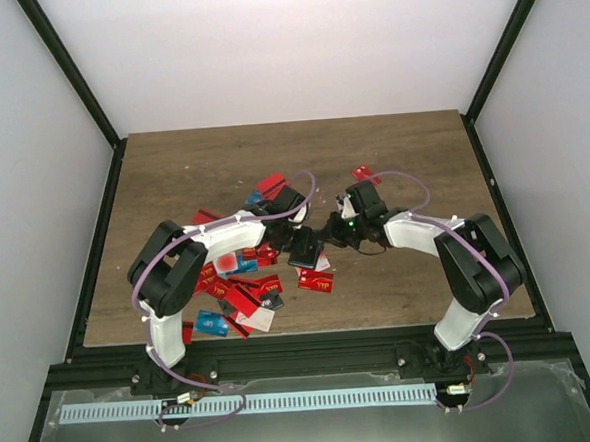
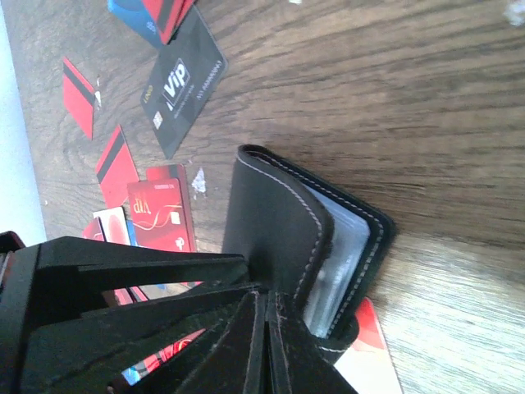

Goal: Put the credit cards into the card holder

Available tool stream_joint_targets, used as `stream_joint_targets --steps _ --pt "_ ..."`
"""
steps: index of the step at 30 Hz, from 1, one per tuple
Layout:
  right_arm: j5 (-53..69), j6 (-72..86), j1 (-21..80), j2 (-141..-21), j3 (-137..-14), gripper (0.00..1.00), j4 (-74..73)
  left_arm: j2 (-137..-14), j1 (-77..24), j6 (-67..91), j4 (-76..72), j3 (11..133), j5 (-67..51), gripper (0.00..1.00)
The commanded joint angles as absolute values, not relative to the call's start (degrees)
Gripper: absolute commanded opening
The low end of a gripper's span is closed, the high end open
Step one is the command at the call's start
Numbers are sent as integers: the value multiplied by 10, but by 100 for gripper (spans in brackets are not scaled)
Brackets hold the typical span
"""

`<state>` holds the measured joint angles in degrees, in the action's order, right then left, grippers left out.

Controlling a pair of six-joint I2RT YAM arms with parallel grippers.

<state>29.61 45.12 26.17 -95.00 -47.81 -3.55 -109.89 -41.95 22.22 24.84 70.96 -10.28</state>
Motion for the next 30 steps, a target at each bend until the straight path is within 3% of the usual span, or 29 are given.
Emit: stream_joint_targets --steps 1,15,22,30 --pt "258 458 284 -959 -524 1 -59 -1120 -420 236 244 705 -90 17" --pt "192 460 308 -1007 -535 1 -72 -1106 -420 234 207 681 -136 15" --pt "214 465 311 -1034 -522 1 -42 -1087 -417 236 164 648 -175 17" --pt "253 464 311 -1038 -512 22 -9 -1060 -407 230 139 622 -197 24"
